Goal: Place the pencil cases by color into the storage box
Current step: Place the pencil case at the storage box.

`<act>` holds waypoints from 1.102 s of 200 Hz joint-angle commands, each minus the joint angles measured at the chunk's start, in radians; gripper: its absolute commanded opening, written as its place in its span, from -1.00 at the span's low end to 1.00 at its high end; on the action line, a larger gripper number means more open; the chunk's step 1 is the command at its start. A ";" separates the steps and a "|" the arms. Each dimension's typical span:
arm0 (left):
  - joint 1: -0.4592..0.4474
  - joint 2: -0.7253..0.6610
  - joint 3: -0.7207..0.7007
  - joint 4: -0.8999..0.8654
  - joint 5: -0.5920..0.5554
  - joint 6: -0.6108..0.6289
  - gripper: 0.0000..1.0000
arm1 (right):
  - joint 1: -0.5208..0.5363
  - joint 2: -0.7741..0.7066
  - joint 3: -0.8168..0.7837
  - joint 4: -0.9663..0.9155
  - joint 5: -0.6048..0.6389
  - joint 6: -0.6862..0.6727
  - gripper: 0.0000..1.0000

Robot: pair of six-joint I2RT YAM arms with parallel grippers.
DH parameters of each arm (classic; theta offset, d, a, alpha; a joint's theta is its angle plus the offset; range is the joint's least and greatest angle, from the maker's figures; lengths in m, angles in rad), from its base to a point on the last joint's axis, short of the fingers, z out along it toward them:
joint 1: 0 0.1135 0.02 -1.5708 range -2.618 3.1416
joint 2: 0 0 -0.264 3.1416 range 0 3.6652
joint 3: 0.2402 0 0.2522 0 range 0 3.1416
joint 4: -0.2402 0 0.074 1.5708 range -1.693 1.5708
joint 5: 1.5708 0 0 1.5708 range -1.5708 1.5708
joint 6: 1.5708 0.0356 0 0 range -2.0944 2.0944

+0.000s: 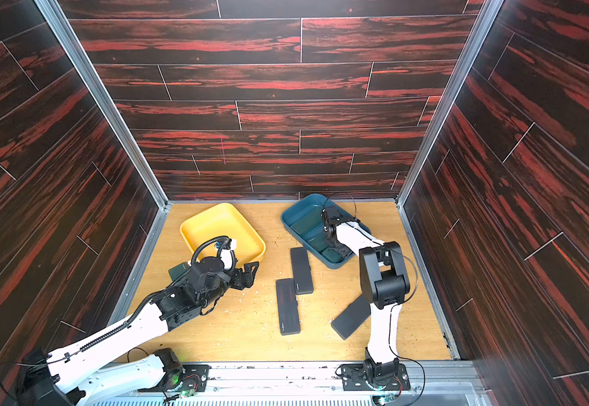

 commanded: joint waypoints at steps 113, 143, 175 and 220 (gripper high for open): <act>0.005 -0.024 0.117 -0.153 -0.121 -0.055 0.73 | -0.026 0.057 0.031 0.083 -0.067 -0.156 0.83; 0.005 -0.017 0.168 -0.237 -0.208 -0.086 0.75 | -0.026 -0.008 -0.008 0.148 -0.070 -0.227 0.97; 0.029 0.042 0.260 -0.418 -0.320 -0.139 0.77 | -0.027 -0.116 -0.100 0.257 -0.080 -0.292 0.98; 0.212 0.056 0.299 -0.611 -0.330 -0.212 0.78 | 0.028 -0.274 -0.221 0.450 -0.145 -0.441 0.98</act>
